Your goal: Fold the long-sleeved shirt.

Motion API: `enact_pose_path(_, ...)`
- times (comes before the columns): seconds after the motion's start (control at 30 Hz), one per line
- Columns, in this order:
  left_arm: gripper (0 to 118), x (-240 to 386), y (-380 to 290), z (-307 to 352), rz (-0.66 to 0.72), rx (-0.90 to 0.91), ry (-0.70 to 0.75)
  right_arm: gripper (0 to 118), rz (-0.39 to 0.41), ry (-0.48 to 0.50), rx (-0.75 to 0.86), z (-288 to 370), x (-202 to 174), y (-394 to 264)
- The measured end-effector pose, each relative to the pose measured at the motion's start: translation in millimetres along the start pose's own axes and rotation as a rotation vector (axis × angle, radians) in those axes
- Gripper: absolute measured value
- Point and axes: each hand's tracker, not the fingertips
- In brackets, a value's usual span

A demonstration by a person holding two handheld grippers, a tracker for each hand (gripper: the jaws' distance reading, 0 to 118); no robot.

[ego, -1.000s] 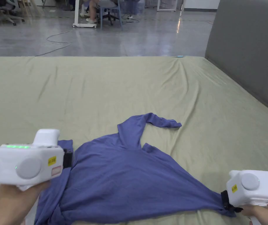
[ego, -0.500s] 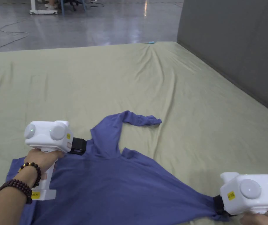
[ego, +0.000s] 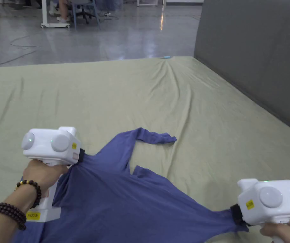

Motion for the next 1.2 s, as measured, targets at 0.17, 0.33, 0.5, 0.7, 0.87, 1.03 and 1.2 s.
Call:
enact_pose_path(0.17,0,-30.5,55.2,112.7,0.068,0.202,-0.033,1,0.015,0.126,0.238,101.2,-0.7,88.3)
enact_pose_path(0.33,0,-64.7,137.2,232.9,0.128,0.415,0.066,1,0.122,0.073,0.456,219.2,-26.4,214.5)
enact_pose_path(0.5,0,-84.6,226.6,352.2,0.182,0.625,0.188,0,0.09,0.076,0.689,344.3,-51.3,328.8)
enact_pose_path(0.7,0,-64.4,279.2,456.4,0.252,0.8,0.241,0,0.022,0.041,0.795,435.4,-75.6,405.5)
enact_pose_path(0.87,0,-47.4,290.1,496.6,0.223,0.846,0.279,0,-0.039,0.047,0.843,466.3,-79.5,426.0)
enact_pose_path(1.03,0,-48.2,285.6,501.7,0.217,0.876,0.273,0,-0.032,0.044,0.855,461.5,-79.5,427.4)
enact_pose_path(1.2,0,-53.4,256.5,447.0,0.227,0.81,0.266,0,-0.015,0.059,0.785,403.0,-82.0,419.7)
